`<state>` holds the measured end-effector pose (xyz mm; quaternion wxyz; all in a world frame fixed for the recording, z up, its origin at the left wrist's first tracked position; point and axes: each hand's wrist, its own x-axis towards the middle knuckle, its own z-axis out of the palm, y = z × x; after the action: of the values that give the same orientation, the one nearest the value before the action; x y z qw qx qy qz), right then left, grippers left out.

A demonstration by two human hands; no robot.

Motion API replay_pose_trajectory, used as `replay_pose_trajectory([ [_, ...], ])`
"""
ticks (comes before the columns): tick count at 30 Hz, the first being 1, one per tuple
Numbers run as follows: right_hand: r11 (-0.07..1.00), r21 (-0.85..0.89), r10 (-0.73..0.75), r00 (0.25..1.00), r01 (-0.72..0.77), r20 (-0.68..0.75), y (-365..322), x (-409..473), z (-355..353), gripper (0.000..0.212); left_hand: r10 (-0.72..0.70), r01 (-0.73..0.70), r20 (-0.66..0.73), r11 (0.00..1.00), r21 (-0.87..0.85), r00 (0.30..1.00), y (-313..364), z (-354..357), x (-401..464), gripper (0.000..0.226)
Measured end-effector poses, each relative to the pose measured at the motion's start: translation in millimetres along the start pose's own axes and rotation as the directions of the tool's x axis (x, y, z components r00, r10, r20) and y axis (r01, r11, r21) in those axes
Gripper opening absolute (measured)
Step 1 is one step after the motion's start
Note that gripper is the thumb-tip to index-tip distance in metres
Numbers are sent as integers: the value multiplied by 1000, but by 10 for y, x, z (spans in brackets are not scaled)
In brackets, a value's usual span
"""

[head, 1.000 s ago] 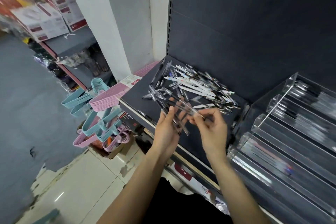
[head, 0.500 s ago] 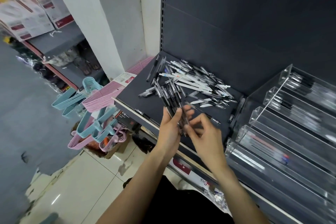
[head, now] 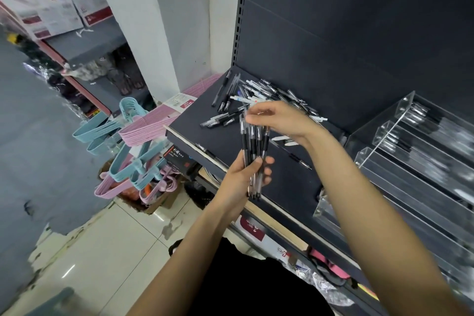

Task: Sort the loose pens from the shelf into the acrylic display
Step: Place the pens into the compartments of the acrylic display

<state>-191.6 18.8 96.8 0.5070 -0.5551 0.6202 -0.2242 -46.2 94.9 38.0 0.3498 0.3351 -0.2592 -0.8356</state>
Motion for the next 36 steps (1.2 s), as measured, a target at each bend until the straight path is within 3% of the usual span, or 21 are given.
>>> replay_pose_trajectory([
  [5, 992, 37, -111, 964, 124, -243, -85, 2, 97, 1, 61, -58, -41, 996, 64, 997, 74, -7, 13, 15],
  [10, 979, -29, -182, 796, 202, -577, -230, -31, 145, 14, 34, -33, -4, 985, 167, 999, 33, -19, -12, 15],
  [13, 977, -95, -200, 666, 192, -719, -284, -166, 33, 9, 15, -13, -49, 999, 38, 999, -43, -51, -23, 19],
  [15, 975, -39, -175, 642, 219, -746, -233, -319, 14, 6, 18, -28, -93, 993, -111, 995, -18, -73, 18, 18],
  [18, 944, 172, -91, 724, 282, -684, -35, -540, 190, 21, 44, -88, -151, 952, -294, 988, 77, -49, 88, 14],
  [22, 946, 238, -16, 763, 221, -646, 280, -723, 624, 9, 76, -146, -209, 928, -342, 975, 114, 26, 161, 15],
  [30, 985, 94, -6, 580, 142, -815, 461, -746, 942, 8, 52, -108, -189, 948, -299, 981, 95, 269, 315, 12],
  [33, 988, 106, 29, 532, 115, -847, 458, -763, 965, 12, 28, -67, -141, 959, -277, 990, 73, 331, 379, 27],
  [36, 983, 147, 75, 488, 113, -870, 517, -803, 960, 15, 30, -34, -32, 989, -141, 999, 16, 364, 421, 39],
])
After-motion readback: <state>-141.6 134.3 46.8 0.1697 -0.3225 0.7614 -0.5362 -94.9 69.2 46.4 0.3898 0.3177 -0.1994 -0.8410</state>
